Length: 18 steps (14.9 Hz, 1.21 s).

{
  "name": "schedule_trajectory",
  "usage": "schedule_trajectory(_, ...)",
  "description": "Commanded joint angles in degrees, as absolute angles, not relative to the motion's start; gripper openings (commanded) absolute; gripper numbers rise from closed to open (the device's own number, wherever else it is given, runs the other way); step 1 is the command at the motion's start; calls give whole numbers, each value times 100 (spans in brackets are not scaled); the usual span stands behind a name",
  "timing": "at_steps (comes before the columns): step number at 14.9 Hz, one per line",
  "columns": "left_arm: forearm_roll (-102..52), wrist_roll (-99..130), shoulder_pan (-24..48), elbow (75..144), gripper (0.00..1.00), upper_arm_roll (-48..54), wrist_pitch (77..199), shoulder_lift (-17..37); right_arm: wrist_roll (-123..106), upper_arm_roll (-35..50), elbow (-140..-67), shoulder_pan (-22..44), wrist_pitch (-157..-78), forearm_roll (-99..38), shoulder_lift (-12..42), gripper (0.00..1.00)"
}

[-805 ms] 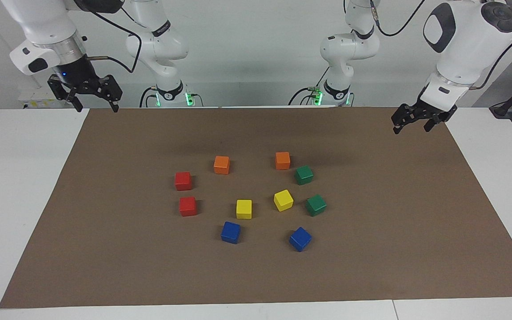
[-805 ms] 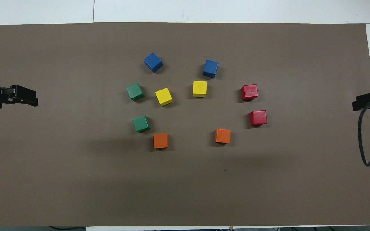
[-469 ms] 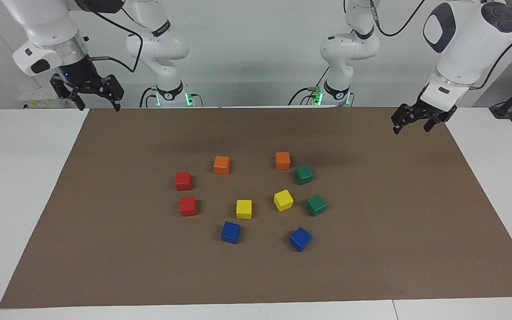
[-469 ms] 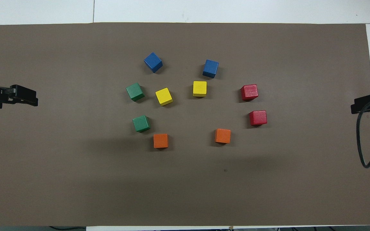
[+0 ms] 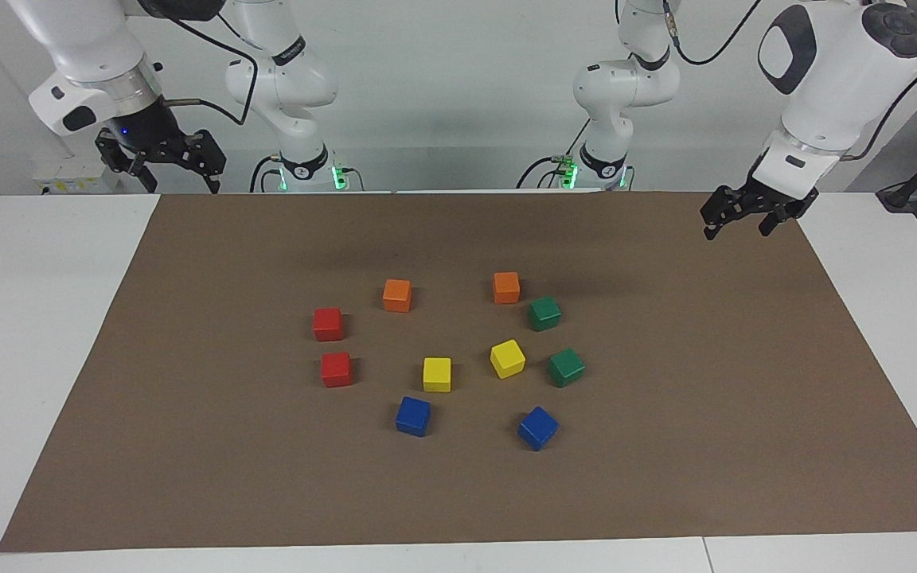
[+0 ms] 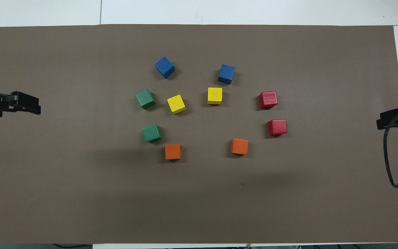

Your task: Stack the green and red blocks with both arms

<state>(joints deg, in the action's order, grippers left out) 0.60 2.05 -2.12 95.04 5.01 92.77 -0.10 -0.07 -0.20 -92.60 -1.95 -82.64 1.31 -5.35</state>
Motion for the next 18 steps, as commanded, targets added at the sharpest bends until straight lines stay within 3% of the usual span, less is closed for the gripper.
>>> schedule_trajectory(1, -18, 359, -167, 9782, 100, 501, 9396, -193, 88, -9, -9395, -211, -8165, 88, -677, 100)
schedule_trajectory(8, -193, 1852, 526, 9870, 100, 536, 9965, 201, -26, -9, -9457, -220, -8183, 88, -703, 100)
schedule_trajectory(18, -106, 3400, 1502, 9879, 100, 510, 11459, 1502, -307, -18, -9466, -272, -8227, 88, -703, 100)
